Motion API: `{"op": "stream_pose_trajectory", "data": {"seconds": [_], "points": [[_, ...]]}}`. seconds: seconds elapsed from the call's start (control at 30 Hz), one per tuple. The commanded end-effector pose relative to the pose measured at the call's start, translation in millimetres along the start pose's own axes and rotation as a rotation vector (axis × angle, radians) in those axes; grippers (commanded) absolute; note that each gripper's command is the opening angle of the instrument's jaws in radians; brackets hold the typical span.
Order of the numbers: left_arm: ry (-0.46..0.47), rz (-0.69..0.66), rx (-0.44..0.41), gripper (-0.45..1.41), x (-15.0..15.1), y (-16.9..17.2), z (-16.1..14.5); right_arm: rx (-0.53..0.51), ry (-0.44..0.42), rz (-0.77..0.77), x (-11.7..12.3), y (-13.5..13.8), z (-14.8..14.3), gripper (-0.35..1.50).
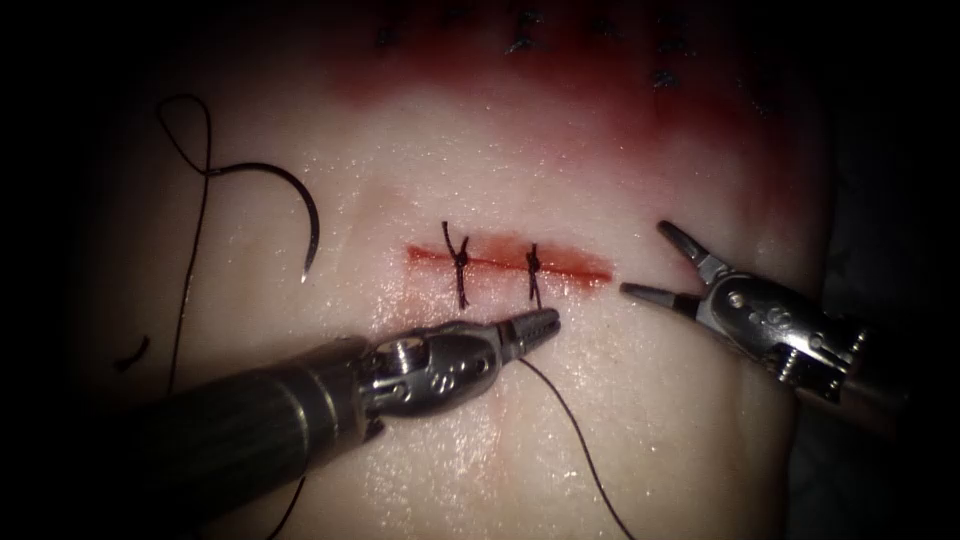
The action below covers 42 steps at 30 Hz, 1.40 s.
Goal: Wound Closure
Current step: Pick up tail end with left jaws and pull taut, then cut excess thread with built-in blades on right hand
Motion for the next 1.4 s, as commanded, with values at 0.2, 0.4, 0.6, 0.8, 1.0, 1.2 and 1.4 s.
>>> {"op": "stream_pose_trajectory", "data": {"seconds": [0.2,0.4,0.6,0.8,1.0,1.2,1.4], "points": [[0.055,0.038,-0.022,-0.35,0.7,-0.4,0.4,0.029,0.022,-0.002,-0.3,-0.4,0.8,1.23],[0.074,0.026,-0.034,-0.35,0.7,-2.0,0.3,0.191,0.084,-0.128,0.1,-2.0,1.3,1.23],[0.094,0.006,-0.026,-0.35,0.9,-4.0,-0.5,0.282,0.144,-0.253,0.8,-2.8,3.1,1.26],[0.1,-0.004,-0.036,-0.35,0.9,-5.5,-1.2,0.338,0.176,-0.334,1.0,-4.3,5.5,1.31],[0.157,-0.041,-0.071,-0.35,0.4,-5.7,-0.6,0.382,0.218,-0.358,0.8,-5.8,8.6,1.35],[0.216,-0.138,-0.11,-0.35,-0.6,-5.3,0.1,0.361,0.21,-0.363,0.9,-6.0,10.5,1.35],[0.23,-0.16,-0.125,-0.35,-1.2,-5.2,-0.3,0.349,0.196,-0.365,0.8,-5.8,11.4,1.35]]}}
